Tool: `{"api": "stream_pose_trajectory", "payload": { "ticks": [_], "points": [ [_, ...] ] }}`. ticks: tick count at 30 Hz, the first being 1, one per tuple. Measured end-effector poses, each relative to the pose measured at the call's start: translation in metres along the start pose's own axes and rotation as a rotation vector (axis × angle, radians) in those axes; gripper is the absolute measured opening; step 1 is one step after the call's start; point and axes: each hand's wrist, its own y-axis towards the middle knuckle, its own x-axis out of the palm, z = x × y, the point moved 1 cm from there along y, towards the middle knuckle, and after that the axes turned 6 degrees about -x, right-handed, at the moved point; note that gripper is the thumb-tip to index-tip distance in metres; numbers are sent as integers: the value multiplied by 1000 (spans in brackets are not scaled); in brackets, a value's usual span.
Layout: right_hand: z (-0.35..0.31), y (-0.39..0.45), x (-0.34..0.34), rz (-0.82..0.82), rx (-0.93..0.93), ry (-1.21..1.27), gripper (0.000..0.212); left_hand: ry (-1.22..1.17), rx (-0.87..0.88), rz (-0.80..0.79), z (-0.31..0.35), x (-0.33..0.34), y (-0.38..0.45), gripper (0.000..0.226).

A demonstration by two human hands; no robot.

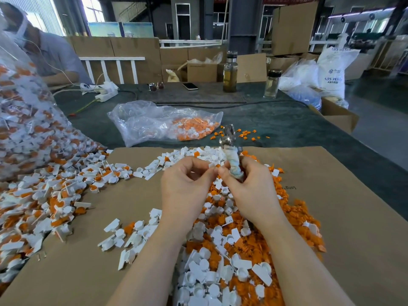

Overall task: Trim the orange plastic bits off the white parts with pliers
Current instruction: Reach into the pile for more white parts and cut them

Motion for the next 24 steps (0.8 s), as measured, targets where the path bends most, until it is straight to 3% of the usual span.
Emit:
{"api": "stream_pose_trajectory", "payload": {
  "ticks": [9,19,24],
  "points": [
    [1,1,0,-22,42,35,11,8,35,15,0,1,-1,16],
    [1,-1,-12,-389,45,42,11,-379,-10,-46,1,-18,8,9],
    [-2,-2,-11,-468,-10,-12,12,-481,5,-83,0,-21,11,6]
  ]
}}
